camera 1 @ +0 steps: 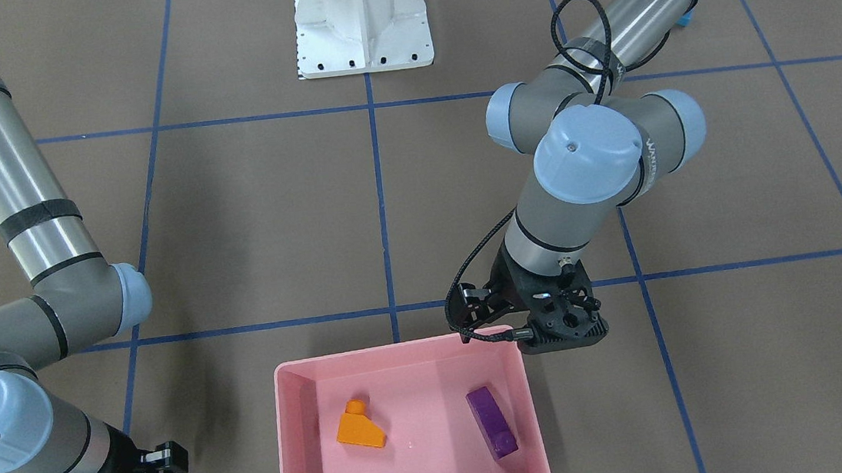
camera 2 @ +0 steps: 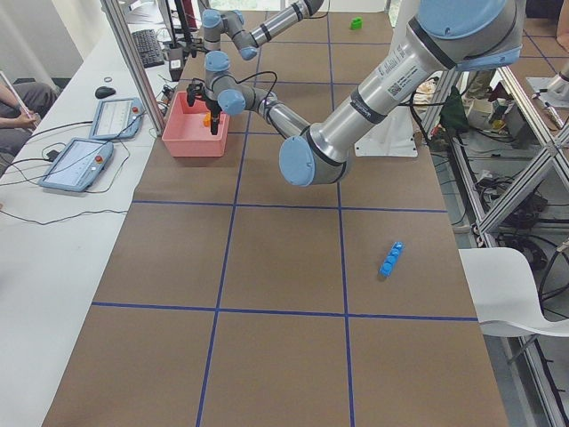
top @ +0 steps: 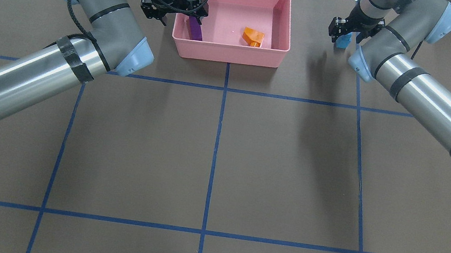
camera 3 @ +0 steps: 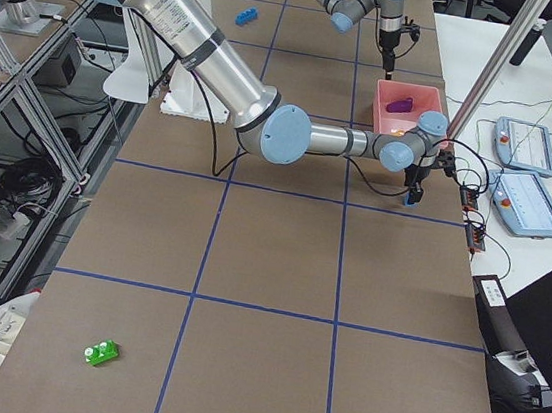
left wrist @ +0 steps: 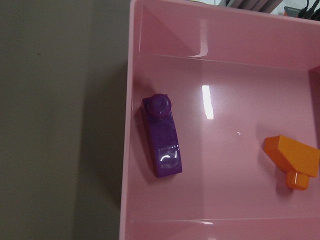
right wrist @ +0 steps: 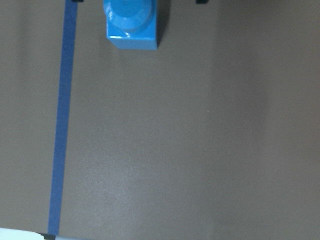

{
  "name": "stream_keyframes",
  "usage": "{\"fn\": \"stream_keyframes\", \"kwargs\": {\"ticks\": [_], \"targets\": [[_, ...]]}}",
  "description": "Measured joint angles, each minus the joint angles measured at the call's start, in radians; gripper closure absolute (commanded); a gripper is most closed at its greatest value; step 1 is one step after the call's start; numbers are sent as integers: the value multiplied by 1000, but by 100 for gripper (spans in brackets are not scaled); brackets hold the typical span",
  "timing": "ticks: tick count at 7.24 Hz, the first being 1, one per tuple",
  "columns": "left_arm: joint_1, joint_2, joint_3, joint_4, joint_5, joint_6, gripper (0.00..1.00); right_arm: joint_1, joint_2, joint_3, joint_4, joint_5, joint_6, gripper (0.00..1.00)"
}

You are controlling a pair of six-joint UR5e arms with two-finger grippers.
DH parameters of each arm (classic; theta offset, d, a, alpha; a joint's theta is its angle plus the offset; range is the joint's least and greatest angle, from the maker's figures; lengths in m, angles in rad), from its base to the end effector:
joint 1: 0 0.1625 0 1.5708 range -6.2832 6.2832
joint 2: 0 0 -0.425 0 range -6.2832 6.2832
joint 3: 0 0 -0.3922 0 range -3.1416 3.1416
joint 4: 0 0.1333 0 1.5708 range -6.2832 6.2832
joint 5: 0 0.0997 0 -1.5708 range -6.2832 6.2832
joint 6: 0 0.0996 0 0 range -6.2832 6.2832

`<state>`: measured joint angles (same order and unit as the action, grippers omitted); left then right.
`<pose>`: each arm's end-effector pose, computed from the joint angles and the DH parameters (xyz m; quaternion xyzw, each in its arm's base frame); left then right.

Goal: Put all blocks into box

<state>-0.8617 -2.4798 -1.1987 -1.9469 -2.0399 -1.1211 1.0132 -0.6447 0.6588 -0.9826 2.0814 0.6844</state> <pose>0.4562 -0.6673 0.1985 0.0961 0.4670 -0.0783 0.8755 -0.3850 -0.7773 0.4275 0.0931 -0.3631 -0.0162 0.9269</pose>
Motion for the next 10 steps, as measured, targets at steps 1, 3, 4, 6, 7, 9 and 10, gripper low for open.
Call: {"fn": "stream_keyframes", "kwargs": {"ticks": [1,3,4,6,7,9,10], "targets": [[1,0,0,-1,0,-1,0,-4,0,-3,1,-14,1,99],[1,1,-1,-1,0,-2,0,-5,-1,-5,1,-34,1,100],[1,6,-3,-2,-1,-1,0,1,3,-5,1,-37,1,100],[0,61,-59,-1,-12,10,0,37,43,-1,-2,-31,38,100],[-4,124,-123,0,-34,45,0,53,74,2,-4,-22,91,100],[-35,287,-267,0,-108,170,0,67,157,7,-22,7,227,100],[-46,347,-317,0,-126,207,0,61,218,8,-66,12,293,100]]}}
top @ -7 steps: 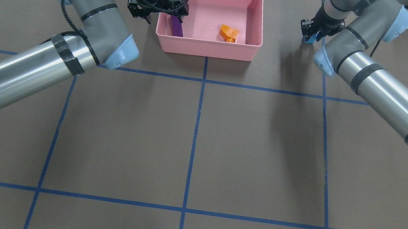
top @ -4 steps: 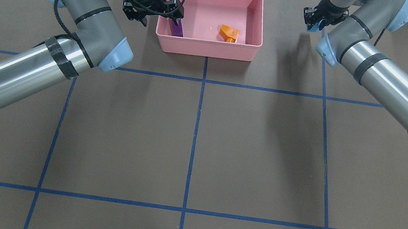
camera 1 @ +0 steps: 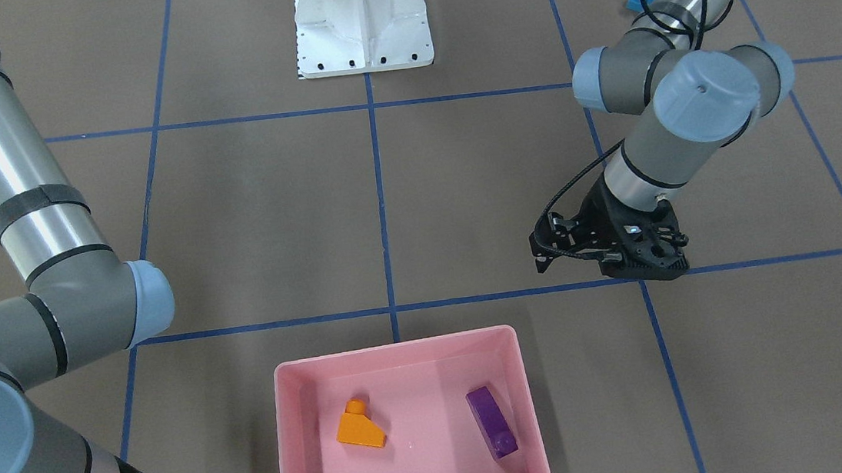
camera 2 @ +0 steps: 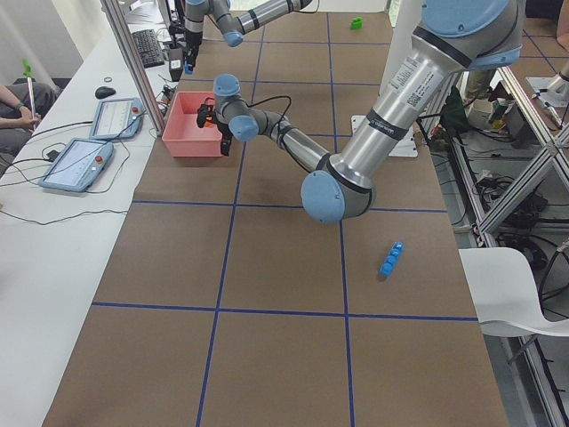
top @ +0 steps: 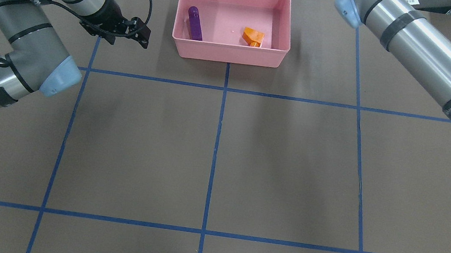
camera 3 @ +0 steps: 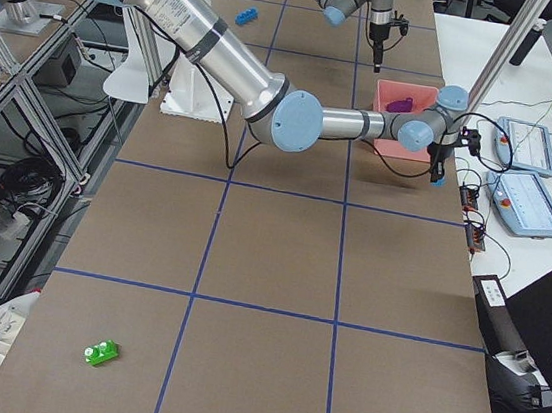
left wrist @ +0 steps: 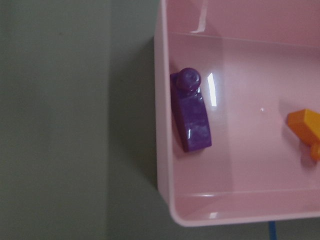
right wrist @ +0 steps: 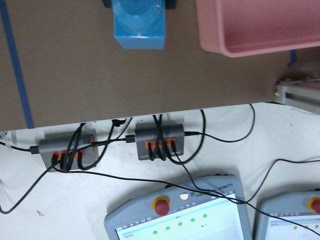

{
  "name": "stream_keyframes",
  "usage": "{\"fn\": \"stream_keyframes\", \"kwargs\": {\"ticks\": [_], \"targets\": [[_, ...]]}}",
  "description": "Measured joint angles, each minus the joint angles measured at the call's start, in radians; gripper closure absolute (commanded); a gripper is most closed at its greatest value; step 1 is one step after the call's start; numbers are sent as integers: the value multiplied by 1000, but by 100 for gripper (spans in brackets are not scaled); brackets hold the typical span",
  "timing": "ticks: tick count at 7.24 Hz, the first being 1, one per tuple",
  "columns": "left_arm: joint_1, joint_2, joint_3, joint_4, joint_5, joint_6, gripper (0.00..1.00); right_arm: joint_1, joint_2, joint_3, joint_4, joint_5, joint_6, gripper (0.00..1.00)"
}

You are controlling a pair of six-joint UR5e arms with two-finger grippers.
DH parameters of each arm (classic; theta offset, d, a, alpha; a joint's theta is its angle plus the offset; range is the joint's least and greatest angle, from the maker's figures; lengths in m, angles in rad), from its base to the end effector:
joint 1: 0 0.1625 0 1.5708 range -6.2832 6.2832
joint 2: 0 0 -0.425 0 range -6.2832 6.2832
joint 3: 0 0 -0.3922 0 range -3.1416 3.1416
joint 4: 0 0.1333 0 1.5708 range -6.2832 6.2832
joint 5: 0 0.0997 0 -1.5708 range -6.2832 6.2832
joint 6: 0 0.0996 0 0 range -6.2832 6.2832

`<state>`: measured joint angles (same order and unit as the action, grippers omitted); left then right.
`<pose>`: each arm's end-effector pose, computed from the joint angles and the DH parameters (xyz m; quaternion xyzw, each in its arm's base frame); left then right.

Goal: Put all blocks into box

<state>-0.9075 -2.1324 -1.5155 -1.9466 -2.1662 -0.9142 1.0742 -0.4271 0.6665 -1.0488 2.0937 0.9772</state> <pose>0.3677 -0.5964 0.3075 0.0994 0.4765 0.0161 0.8734 -0.3551 -0.8307 0.2392 0.1046 -0.4189 0.1202 0.8939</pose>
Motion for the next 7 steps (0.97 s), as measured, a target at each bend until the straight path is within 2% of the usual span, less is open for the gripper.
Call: {"fn": "stream_keyframes", "kwargs": {"ticks": [1,2,3,4,7], "targets": [[-3,25,-22,0,-6,13,0,-19,46,0,-39,-3,42,100],[-4,35,-31,0,-9,18,0,-54,74,0,-57,-28,74,87],[-4,39,-34,-1,-9,19,0,-95,90,0,-65,-63,93,23],[-3,41,-35,-1,-9,20,0,-125,94,1,-73,-84,104,2],[-3,62,-52,-2,-9,20,0,-148,83,60,-170,-96,96,1]]}}
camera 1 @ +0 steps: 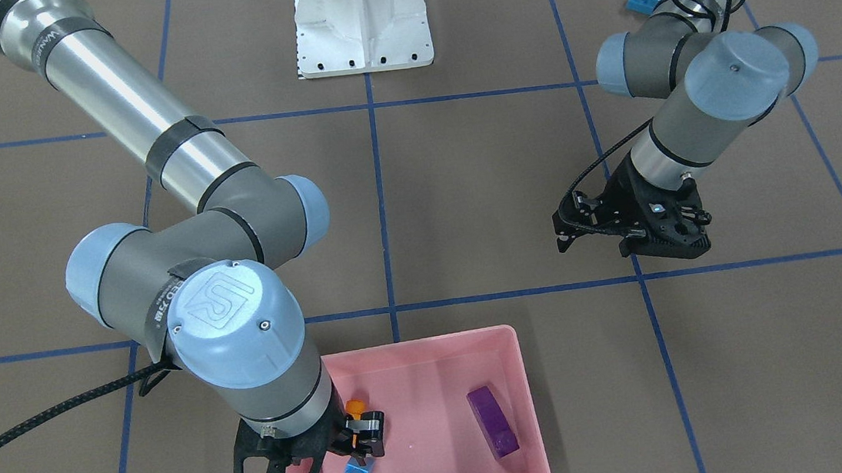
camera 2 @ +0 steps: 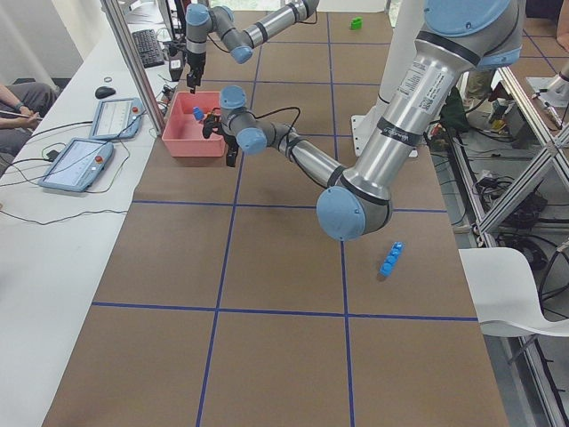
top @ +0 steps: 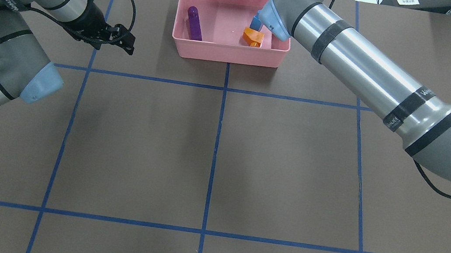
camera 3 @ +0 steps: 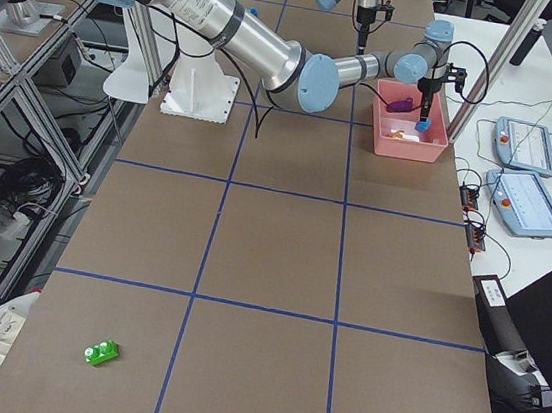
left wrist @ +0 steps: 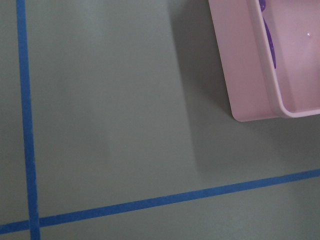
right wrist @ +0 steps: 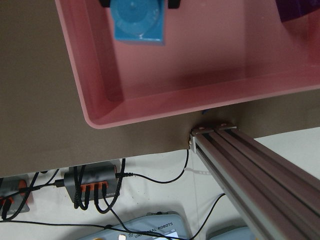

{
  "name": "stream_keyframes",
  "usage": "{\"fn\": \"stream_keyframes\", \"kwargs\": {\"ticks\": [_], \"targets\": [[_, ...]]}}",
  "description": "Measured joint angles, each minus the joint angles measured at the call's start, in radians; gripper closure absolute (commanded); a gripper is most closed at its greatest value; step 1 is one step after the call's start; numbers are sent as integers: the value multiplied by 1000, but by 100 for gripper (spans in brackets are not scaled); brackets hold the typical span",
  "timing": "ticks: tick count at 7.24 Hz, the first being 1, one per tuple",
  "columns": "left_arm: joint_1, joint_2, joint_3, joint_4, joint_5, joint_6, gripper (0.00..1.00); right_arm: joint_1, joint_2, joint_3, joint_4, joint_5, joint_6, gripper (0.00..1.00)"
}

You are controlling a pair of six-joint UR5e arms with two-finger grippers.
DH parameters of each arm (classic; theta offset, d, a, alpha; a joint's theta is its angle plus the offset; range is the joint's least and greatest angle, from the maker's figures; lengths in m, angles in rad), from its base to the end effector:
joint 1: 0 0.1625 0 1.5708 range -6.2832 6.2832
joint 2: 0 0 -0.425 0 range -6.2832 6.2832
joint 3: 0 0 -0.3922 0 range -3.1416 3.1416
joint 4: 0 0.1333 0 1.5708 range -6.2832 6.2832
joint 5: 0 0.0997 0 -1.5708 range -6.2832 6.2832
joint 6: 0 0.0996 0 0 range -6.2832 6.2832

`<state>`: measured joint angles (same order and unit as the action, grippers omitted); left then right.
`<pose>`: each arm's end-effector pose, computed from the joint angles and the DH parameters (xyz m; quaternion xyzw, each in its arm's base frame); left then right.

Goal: Put all blocks into box

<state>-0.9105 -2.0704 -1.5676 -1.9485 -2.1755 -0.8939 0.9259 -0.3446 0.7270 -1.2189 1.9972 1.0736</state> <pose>0.3536 -0.5804 0.3249 0.0989 0.4757 0.0244 0.8737 -0.4666 -0.7735 0.1602 0.0795 -0.3947 0.1198 0.9075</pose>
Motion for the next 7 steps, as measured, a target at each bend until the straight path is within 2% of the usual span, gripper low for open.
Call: {"fn": "stream_keyframes", "kwargs": {"ticks": [1,3,5,7], "targets": [[-1,47,-44,-1,-1,1,0,8,-25,72,-71,9,-12,1],[0,218,-203,0,-1,66,0,35,-131,288,-246,47,-90,1],[0,432,-355,-3,1,196,0,64,-326,581,-392,68,-195,1],[3,653,-460,-50,8,341,0,87,-529,862,-510,74,-299,1]]}}
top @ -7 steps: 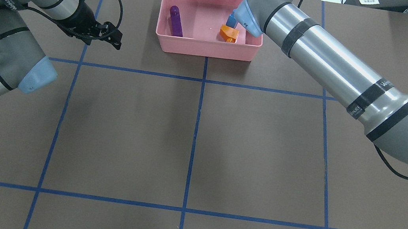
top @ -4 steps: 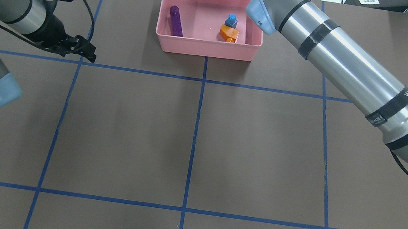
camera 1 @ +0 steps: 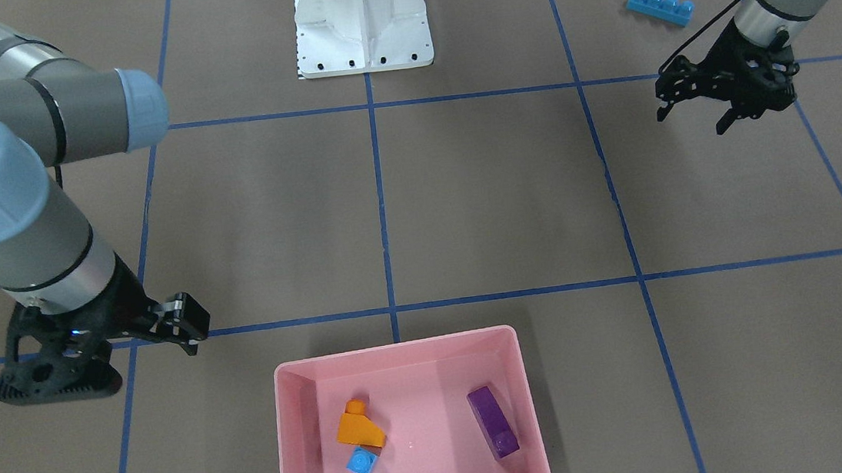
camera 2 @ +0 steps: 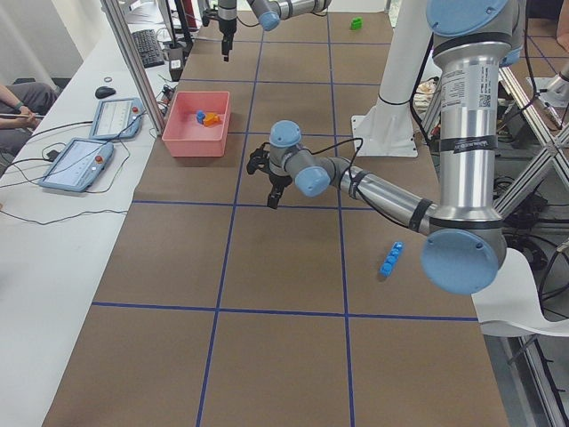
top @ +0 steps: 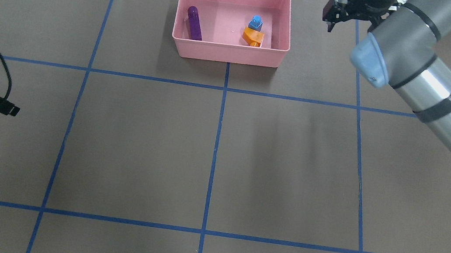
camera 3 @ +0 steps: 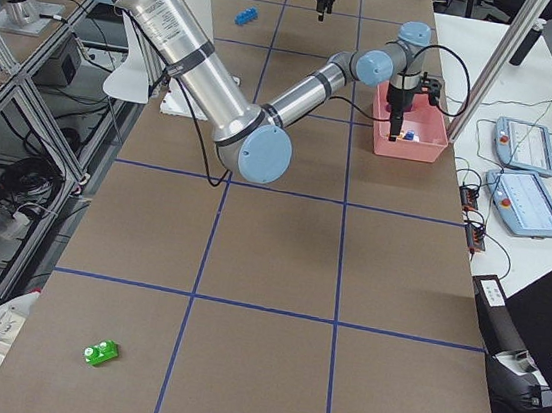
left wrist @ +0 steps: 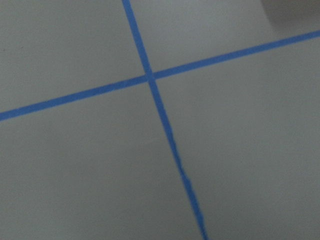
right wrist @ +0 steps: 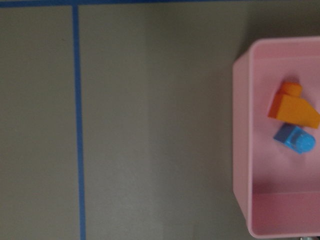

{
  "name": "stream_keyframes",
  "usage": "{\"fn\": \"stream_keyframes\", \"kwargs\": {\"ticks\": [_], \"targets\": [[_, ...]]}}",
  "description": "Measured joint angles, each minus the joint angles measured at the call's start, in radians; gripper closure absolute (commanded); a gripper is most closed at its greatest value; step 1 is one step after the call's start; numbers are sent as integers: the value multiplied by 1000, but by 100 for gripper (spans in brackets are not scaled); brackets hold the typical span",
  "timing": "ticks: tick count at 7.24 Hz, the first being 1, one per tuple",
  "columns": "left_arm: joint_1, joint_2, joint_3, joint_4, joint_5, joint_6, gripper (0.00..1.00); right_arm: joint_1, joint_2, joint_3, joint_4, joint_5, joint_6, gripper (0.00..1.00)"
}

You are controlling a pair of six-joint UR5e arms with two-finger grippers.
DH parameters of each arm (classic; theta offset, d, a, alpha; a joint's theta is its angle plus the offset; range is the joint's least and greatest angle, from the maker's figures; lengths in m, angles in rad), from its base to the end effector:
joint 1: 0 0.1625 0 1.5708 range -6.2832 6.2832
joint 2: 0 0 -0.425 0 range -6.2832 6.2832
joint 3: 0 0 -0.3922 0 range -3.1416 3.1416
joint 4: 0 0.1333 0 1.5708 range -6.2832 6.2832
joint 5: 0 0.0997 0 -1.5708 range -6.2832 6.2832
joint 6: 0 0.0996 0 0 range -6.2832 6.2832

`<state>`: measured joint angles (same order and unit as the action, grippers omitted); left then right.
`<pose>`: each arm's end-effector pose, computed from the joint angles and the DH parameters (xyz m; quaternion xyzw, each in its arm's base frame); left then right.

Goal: Put all blocks into box

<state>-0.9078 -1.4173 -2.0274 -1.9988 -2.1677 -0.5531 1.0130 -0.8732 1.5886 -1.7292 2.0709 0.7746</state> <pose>0.2090 -0.3932 0.4602 0.1235 0.4206 0.1540 0.8855 -0.2979 -0.6391 0.2524 0.0624 -0.3517 0.0332 0.9335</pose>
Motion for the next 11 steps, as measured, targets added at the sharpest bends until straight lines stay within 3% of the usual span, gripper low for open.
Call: {"fn": "stream_keyframes", "kwargs": {"ticks": [2,5,8,11], "targets": [[29,179,-26,-146,0,41,0,17,-208,257,-77,5,-75,1],[277,400,-21,-328,85,-61,0,23,-435,503,-91,9,-93,1],[541,483,-18,-448,100,-684,0,24,-470,551,-91,11,-93,1],[626,558,-17,-562,142,-1010,0,23,-469,570,-89,8,-92,1]]}}
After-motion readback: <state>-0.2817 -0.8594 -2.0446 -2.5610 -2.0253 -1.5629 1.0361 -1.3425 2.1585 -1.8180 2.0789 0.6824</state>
